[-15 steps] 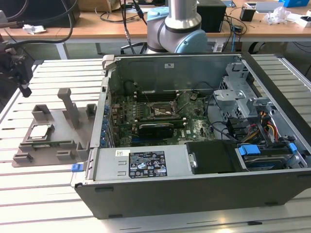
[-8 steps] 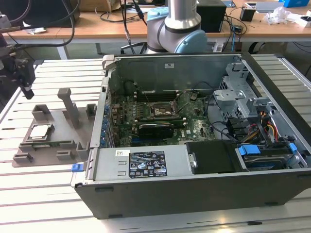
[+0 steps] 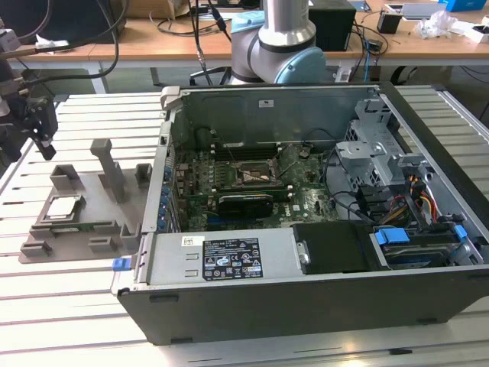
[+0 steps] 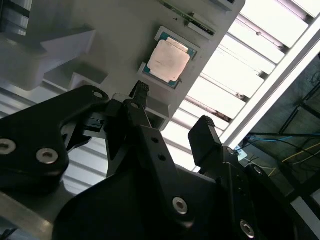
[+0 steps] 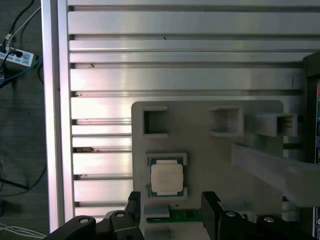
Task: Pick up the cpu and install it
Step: 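Pick up the cpu and move it towards the insertion slot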
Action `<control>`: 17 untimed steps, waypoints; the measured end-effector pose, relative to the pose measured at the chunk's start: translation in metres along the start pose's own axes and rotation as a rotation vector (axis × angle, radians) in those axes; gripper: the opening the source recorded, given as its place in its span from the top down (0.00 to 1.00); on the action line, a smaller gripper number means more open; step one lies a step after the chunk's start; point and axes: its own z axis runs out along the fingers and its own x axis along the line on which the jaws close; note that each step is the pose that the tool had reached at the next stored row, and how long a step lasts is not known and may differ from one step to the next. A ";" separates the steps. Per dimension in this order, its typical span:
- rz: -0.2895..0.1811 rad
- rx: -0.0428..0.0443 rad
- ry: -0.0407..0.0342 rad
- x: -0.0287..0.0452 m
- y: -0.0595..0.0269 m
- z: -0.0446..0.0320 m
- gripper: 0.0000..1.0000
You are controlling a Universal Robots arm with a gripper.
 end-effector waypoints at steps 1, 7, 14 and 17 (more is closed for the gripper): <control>0.000 0.0000 0.0001 0.0000 0.0000 0.0007 0.40; 0.000 0.0000 0.0000 0.0002 0.0002 0.0055 0.40; 0.000 0.0000 0.0000 0.0003 0.0005 0.0116 0.40; 0.000 -0.0001 0.0000 0.0004 0.0006 0.0141 0.40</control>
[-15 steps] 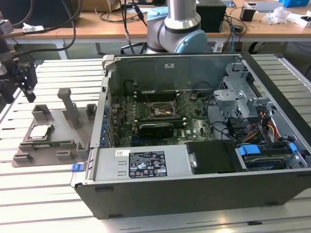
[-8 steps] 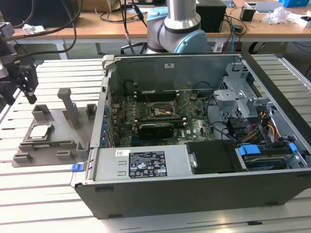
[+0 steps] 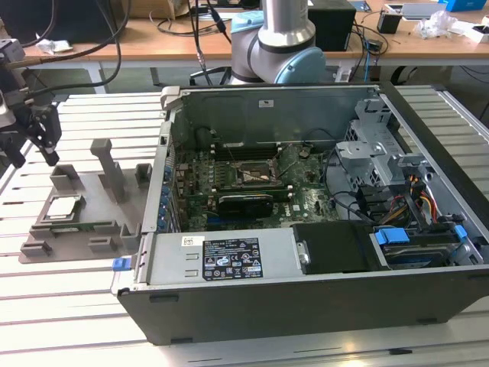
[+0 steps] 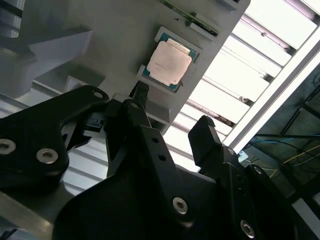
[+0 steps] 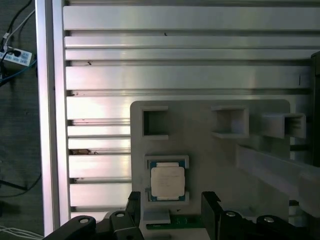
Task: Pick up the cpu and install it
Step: 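Pick up the cpu and move it towards the insertion slot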
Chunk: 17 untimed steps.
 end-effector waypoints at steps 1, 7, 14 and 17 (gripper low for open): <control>0.000 0.0000 0.0000 0.0000 0.0000 0.0010 0.40; 0.000 0.0000 0.0000 0.0001 0.0002 0.0056 0.40; 0.000 0.0000 -0.0001 0.0003 0.0004 0.0110 0.40; 0.000 0.0000 0.0000 0.0003 0.0005 0.0129 0.40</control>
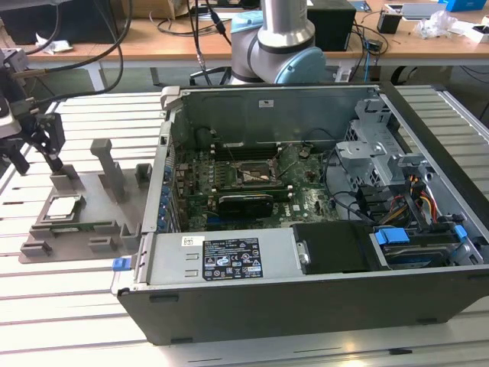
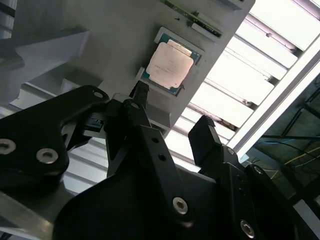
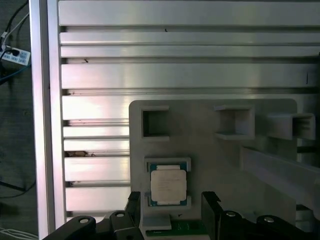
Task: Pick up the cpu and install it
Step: 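Pick up the cpu and move it towards the insertion slot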
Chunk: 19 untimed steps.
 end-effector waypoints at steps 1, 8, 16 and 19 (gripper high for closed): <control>0.000 0.0000 0.0000 0.0000 0.0000 0.0006 0.40; 0.000 0.0000 0.0000 0.0002 0.0002 0.0060 0.40; 0.000 0.0000 0.0000 0.0003 0.0005 0.0111 0.40; 0.000 0.0000 0.0001 0.0004 0.0006 0.0127 0.40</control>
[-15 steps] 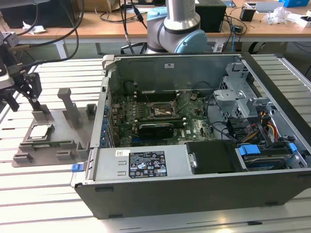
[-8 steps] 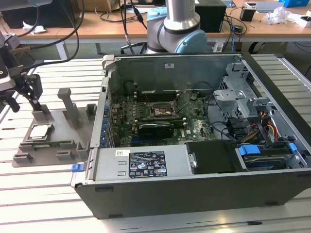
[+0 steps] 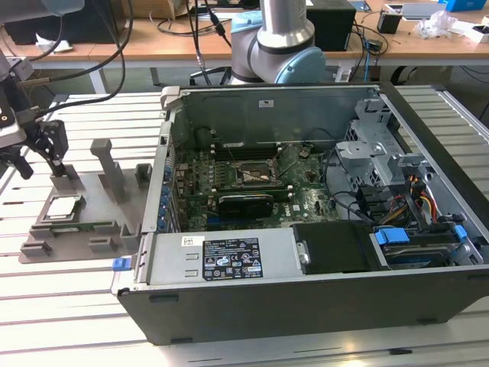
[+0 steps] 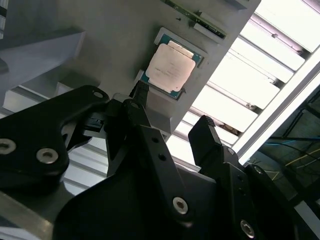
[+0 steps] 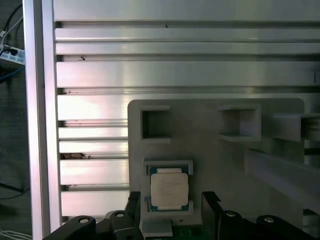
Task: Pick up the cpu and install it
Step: 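Pick up the cpu and move it towards the insertion slot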
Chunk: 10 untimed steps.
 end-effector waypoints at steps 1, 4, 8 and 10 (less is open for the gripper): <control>0.000 0.0000 0.0000 0.0000 0.0000 0.0008 0.40; 0.000 0.0000 -0.0001 0.0001 0.0002 0.0040 0.40; 0.000 0.0011 -0.0001 0.0002 0.0010 0.0095 0.40; -0.001 0.0088 -0.0002 -0.0005 0.0027 0.0118 0.40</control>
